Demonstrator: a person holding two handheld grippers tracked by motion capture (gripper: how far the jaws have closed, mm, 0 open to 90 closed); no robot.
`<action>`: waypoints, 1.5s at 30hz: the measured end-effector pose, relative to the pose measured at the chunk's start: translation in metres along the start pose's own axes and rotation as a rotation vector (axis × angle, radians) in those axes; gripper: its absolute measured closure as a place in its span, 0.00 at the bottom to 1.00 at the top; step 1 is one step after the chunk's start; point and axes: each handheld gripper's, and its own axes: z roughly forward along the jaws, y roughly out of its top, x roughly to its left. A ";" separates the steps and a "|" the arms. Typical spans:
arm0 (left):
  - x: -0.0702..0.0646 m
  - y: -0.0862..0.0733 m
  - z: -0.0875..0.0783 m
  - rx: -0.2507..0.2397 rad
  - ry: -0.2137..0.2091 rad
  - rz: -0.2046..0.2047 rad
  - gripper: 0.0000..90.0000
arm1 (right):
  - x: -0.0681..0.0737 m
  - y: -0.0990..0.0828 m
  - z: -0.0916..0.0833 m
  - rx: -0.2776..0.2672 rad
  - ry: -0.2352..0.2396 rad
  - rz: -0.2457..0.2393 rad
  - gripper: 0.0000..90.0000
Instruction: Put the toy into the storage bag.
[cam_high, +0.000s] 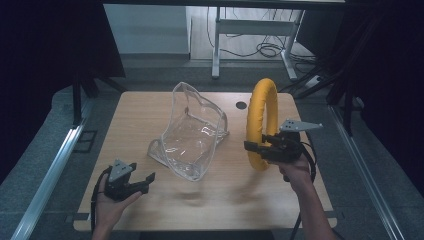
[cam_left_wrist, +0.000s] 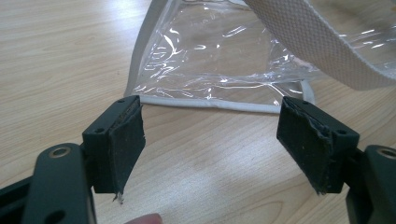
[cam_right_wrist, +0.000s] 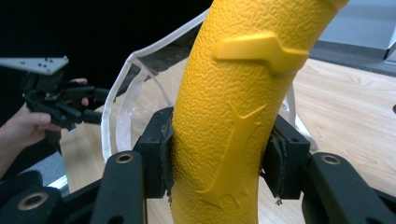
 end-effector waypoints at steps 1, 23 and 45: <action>0.000 0.000 0.000 0.000 0.000 0.003 0.26 | 0.000 0.000 0.000 -0.011 -0.003 0.004 0.56; 0.000 0.000 0.002 0.007 -0.009 -0.004 0.26 | 0.032 0.039 -0.007 -0.175 -0.033 -0.043 0.56; 0.001 -0.002 0.004 0.017 -0.026 -0.012 0.26 | 0.057 0.078 0.017 -0.250 0.034 -0.088 0.56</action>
